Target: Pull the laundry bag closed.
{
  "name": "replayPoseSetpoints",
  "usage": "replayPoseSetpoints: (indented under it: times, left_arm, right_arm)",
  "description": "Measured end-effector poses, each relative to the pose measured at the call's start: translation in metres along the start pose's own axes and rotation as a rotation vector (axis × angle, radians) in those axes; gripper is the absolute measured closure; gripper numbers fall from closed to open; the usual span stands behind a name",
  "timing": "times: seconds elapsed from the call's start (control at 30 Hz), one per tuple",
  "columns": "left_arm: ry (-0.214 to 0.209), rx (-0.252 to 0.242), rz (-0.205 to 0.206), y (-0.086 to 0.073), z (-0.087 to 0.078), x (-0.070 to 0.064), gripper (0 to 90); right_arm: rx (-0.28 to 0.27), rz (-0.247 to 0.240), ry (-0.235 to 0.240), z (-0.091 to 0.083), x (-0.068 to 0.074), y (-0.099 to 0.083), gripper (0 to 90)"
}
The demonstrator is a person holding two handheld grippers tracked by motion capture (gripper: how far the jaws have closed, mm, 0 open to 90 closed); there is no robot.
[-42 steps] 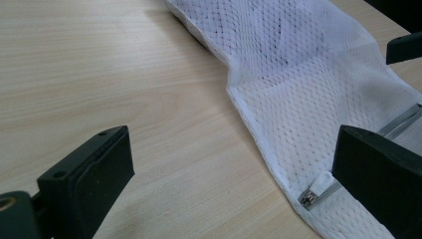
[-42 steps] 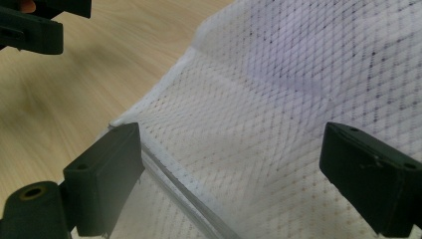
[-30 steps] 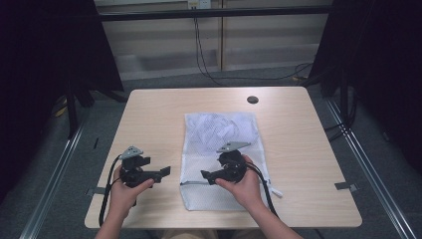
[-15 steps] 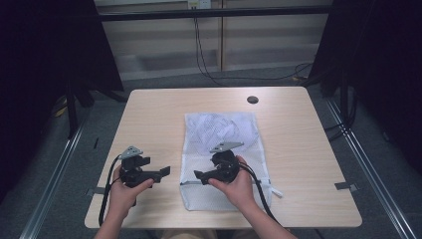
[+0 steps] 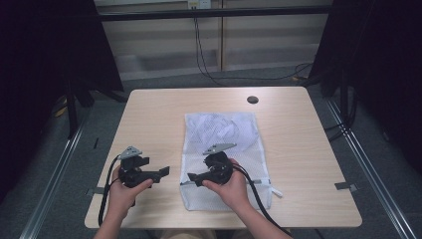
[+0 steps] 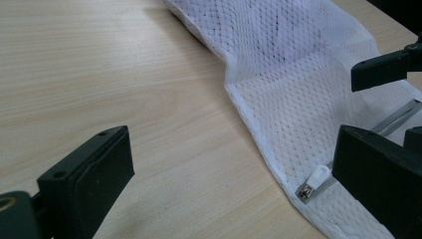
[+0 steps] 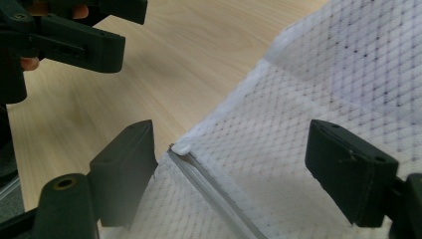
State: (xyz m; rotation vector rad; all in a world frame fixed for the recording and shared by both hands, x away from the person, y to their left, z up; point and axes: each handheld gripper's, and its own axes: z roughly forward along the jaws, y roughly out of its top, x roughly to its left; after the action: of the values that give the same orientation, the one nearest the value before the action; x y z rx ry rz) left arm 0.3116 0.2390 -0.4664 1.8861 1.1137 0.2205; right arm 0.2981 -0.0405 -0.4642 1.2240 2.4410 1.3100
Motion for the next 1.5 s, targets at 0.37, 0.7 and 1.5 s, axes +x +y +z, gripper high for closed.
replayPoseSetpoints:
  times: [0.37, 0.7, 1.5]
  left_arm:
    - [0.002, -0.003, -0.005, 0.000, -0.001, 0.001, 2.4]
    - [0.010, 0.006, 0.003, 0.000, -0.003, 0.001, 2.6]
    - [0.012, 0.011, 0.005, -0.001, -0.003, 0.001, 3.1]
  right_arm:
    - [-0.001, -0.002, 0.038, 0.008, 0.006, 0.000, 31.4]
    - [0.016, 0.016, 0.086, 0.017, 0.009, -0.001, 41.9]
    - [0.091, 0.147, 0.129, 0.030, 0.011, -0.004, 70.0]
